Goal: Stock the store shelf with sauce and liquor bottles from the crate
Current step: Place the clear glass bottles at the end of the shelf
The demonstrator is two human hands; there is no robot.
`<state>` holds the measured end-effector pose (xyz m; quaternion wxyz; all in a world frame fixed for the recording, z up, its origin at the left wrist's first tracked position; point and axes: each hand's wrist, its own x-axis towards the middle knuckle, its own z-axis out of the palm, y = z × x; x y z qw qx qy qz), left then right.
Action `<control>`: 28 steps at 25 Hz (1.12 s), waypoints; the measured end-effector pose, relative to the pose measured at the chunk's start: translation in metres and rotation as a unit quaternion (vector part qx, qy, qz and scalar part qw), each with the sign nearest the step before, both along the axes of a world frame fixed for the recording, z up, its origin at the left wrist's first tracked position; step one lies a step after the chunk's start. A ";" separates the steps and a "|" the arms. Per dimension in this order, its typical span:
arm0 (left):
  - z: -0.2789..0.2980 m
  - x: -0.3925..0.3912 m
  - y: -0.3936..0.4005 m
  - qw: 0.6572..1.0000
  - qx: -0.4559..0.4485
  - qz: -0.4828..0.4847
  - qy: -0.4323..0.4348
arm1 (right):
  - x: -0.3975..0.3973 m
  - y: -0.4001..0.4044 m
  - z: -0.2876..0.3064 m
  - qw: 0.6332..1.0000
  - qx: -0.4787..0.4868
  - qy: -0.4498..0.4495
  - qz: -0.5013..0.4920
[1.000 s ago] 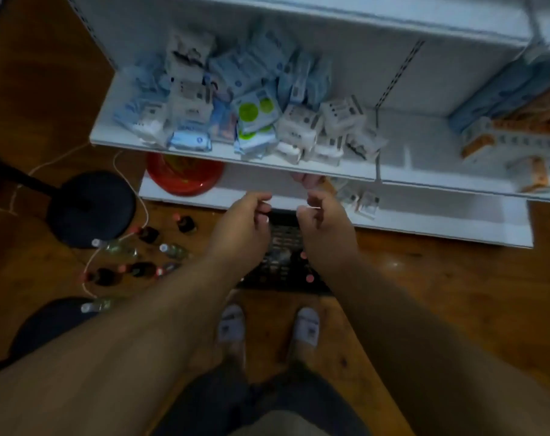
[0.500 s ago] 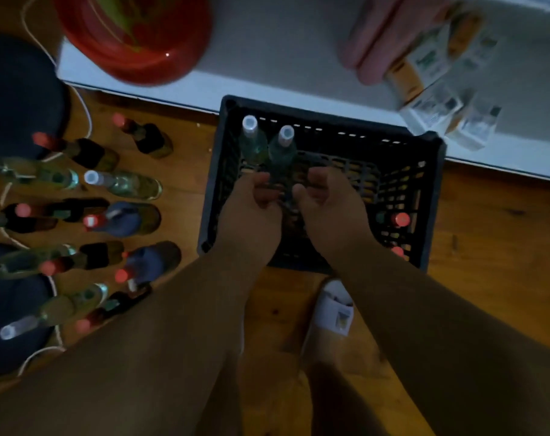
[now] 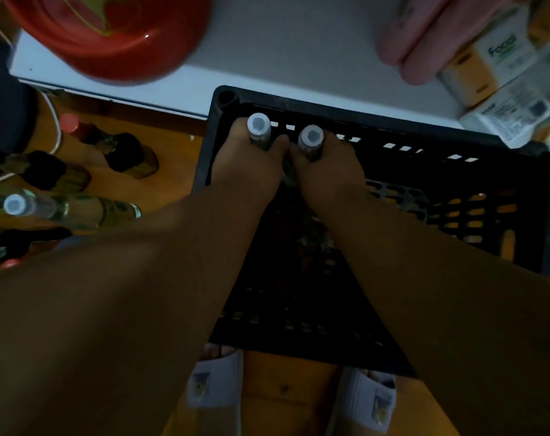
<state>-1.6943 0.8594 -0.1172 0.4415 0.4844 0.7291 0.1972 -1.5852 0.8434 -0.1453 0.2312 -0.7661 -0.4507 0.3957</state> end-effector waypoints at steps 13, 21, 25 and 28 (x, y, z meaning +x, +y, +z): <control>0.323 -0.012 -0.111 0.991 0.128 -0.030 0.040 | 0.051 -0.104 0.348 0.992 0.075 0.097 -0.029; 0.652 -0.003 -0.114 0.926 0.321 0.111 -0.165 | 0.051 -0.089 0.676 0.965 0.244 0.097 0.006; 0.744 -0.017 -0.086 0.900 0.389 0.125 -0.154 | 0.027 -0.059 0.779 0.940 0.321 0.114 -0.028; 0.783 -0.035 -0.065 0.901 0.403 0.095 -0.125 | 0.006 -0.045 0.820 0.932 0.352 0.089 -0.026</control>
